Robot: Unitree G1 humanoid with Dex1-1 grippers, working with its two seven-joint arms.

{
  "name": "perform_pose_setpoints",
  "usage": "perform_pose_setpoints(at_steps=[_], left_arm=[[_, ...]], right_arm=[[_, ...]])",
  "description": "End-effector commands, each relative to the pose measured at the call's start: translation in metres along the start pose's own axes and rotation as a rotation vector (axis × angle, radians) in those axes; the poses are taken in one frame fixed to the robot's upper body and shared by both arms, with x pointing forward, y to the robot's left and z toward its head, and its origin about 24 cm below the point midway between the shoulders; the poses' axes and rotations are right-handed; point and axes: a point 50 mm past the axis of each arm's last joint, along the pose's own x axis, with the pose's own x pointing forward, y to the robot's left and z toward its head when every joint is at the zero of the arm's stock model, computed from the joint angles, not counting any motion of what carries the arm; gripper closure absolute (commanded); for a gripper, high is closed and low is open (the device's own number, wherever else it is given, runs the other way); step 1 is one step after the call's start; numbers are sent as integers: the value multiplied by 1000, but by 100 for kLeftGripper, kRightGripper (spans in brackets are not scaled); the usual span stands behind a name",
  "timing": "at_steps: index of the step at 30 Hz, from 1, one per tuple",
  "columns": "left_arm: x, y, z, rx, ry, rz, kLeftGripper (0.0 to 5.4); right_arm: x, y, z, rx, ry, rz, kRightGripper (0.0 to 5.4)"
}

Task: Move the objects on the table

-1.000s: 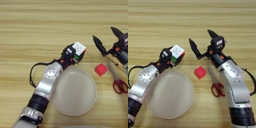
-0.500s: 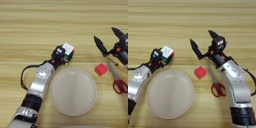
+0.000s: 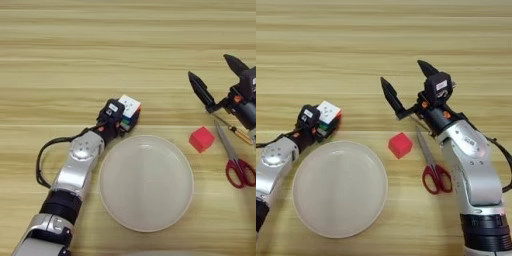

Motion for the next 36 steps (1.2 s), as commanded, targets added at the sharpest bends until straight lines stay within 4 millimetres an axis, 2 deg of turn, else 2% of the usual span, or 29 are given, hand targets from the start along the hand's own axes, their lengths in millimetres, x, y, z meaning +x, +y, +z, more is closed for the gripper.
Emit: perform_pose_setpoints(at_steps=[1,4,14,25,36], left_arm=[[0,4,1,9,-7,10,212],[-1,3,0,7,-6,12,212],[-3,2,6,-4,-47,10,98],[-6,4,19,0,-123,26,1],[-13,15,45,-32,-285,77,1]], right_arm=[[0,-2,2,-8,-10,1,0],[0,-2,2,-8,-10,1,0],[0,-4,1,-10,-11,1,0],[-1,-5,1,-13,-11,0,0],[-1,-7,1,-16,-9,-4,0]])
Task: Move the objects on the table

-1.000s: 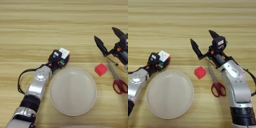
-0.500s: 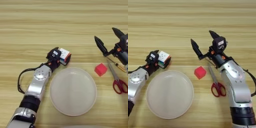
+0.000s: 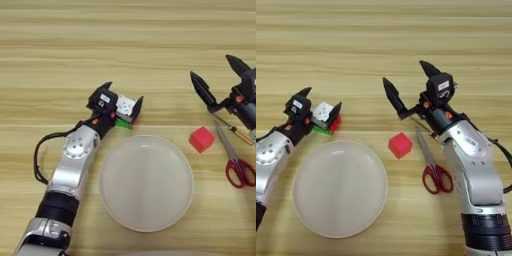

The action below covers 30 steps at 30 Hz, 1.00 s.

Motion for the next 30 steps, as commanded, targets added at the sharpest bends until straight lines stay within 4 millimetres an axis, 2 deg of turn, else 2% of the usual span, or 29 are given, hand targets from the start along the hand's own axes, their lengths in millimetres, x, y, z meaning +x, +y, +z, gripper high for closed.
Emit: perform_pose_setpoints(at_steps=[1,9,20,30], left_arm=[[-2,6,9,-12,-57,29,1],[-7,28,19,-73,-166,194,1],[-9,35,0,-75,-149,325,1],[-5,33,-4,-71,-163,359,1]], right_arm=[[0,-3,3,-13,-9,6,0],[-3,0,1,-20,17,66,0],[-17,-3,2,-12,56,192,0],[-35,30,-1,0,151,566,0]])
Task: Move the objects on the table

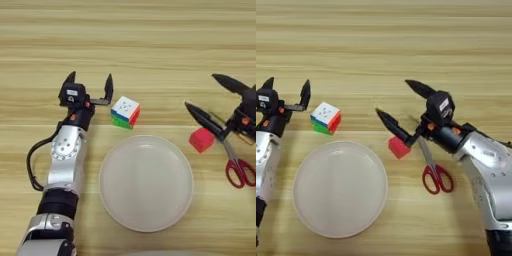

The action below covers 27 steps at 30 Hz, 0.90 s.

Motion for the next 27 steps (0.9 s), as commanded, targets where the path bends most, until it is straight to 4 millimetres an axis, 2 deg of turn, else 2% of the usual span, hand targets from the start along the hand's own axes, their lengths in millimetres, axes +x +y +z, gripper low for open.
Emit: perform_pose_setpoints(at_steps=[1,5,12,17,20,27], left_arm=[[4,-4,2,3,-23,6,1],[4,-5,2,12,-30,17,1],[3,-7,2,23,-39,26,1],[4,-6,2,21,-40,38,1],[4,-6,2,20,-42,41,1],[4,-6,2,20,-43,40,1]], right_arm=[[2,14,0,3,47,165,0],[11,26,-10,31,139,298,0],[31,50,-24,150,227,417,0],[47,65,-37,284,255,387,0],[49,73,-46,328,308,388,0],[57,78,-66,380,424,318,0]])
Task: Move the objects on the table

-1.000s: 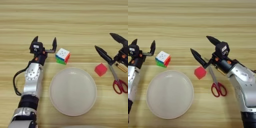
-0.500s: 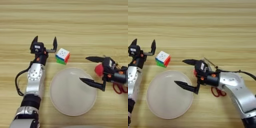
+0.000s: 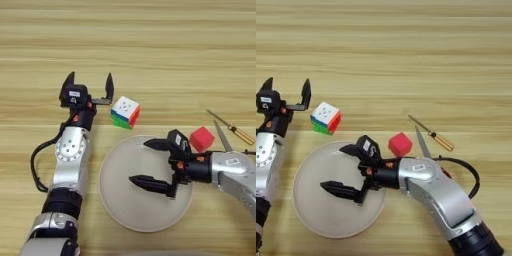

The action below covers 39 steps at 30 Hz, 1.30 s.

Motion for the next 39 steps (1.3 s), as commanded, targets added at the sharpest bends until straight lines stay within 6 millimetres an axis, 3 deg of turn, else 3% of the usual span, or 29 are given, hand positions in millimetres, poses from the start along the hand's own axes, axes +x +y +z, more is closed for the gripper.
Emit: perform_pose_setpoints(at_steps=[1,16,39], left_arm=[[4,-1,2,7,-12,-4,1],[4,-4,0,9,-4,-17,1],[4,-3,0,10,-1,-25,1]], right_arm=[[8,-1,-5,22,58,-19,0],[27,-7,-16,-30,157,-161,0],[13,-34,-14,-231,236,-319,0]])
